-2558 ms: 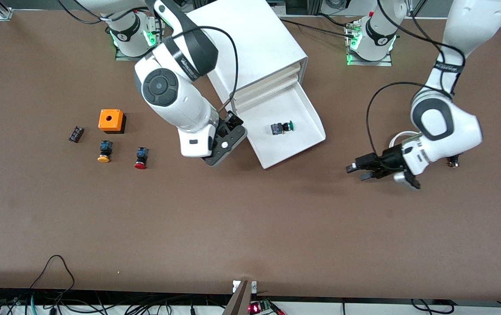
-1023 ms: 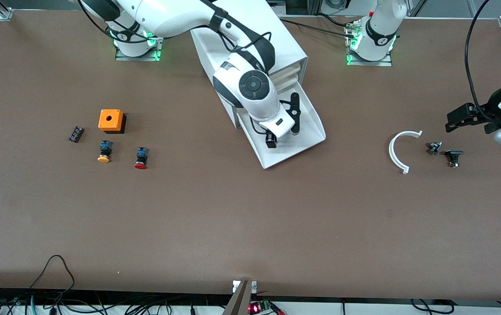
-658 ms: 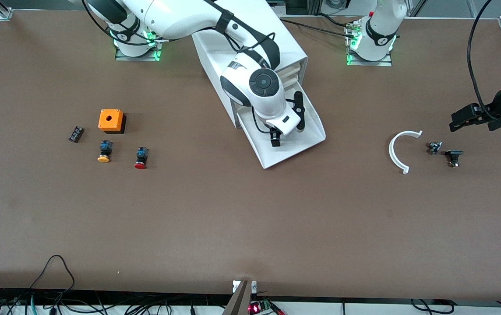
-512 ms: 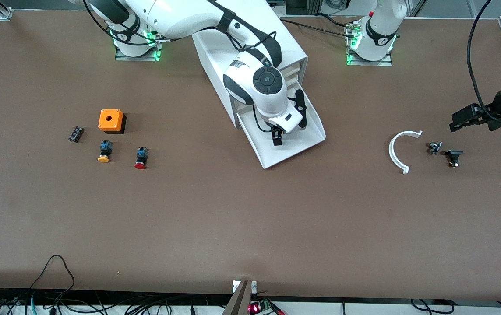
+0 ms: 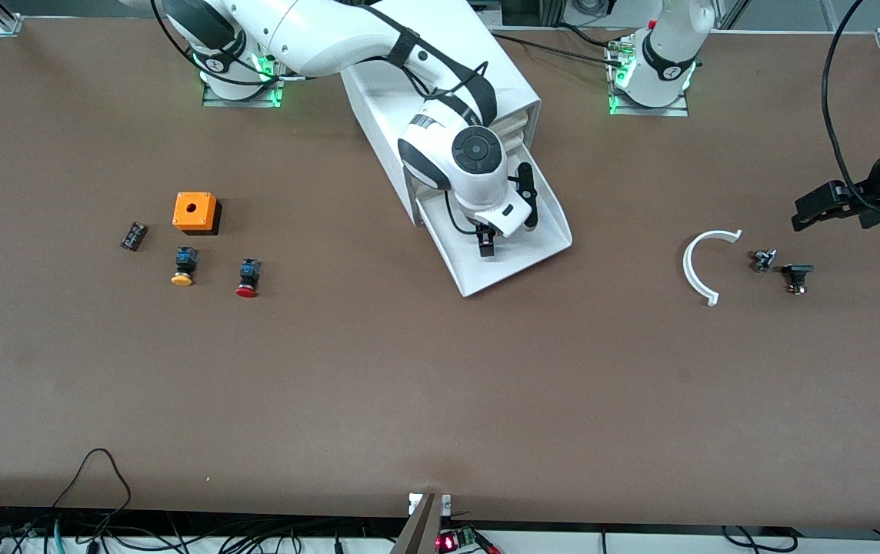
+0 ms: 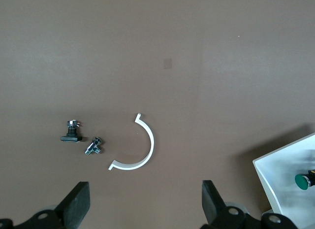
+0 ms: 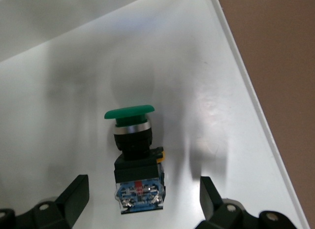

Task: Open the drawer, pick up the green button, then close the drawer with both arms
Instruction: 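Close the right gripper on the green push button in the drawer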

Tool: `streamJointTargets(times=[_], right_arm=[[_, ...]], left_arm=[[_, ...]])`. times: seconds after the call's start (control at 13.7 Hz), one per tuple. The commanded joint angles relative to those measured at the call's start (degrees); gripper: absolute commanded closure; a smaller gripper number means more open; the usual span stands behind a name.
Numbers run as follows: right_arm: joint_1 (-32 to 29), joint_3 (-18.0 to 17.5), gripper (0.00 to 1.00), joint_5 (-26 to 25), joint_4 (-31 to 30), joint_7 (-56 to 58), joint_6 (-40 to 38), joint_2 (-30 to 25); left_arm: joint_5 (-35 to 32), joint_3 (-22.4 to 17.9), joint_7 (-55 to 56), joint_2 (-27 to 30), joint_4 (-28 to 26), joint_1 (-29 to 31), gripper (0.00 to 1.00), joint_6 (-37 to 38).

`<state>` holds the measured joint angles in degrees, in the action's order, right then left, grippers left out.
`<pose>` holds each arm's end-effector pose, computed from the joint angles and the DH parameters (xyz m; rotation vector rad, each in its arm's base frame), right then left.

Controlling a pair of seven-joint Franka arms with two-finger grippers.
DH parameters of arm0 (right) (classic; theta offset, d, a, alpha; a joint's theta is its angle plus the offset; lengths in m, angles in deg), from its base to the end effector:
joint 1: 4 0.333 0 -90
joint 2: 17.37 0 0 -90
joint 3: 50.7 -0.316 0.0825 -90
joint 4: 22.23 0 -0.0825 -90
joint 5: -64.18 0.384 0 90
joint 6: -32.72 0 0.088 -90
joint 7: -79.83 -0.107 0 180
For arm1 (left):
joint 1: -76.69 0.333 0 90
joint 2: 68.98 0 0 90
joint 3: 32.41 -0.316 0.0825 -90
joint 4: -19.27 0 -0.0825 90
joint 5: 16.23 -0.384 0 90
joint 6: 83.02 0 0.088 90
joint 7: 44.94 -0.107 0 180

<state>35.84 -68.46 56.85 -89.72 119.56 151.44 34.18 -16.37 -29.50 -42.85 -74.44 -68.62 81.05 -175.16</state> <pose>0.4715 0.6014 0.2622 -2.0508 -2.2050 -0.0190 0.5858 0.0165 0.5909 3.1376 0.0971 -0.0330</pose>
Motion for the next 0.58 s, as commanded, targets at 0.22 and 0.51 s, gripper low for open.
streamJointTargets(times=[0.22,0.51], right_arm=[[0.9,-0.1,0.08,-1.5,2.3,0.5,-0.4,2.7],[1.6,0.0,0.31,-1.8,3.5,1.0,-0.4,3.2]], left_arm=[[1.6,-0.5,0.6,5.1,-6.5,0.3,0.0,-2.8],[2.3,-1.3,1.1,5.2,-6.6,0.1,0.0,-2.8]])
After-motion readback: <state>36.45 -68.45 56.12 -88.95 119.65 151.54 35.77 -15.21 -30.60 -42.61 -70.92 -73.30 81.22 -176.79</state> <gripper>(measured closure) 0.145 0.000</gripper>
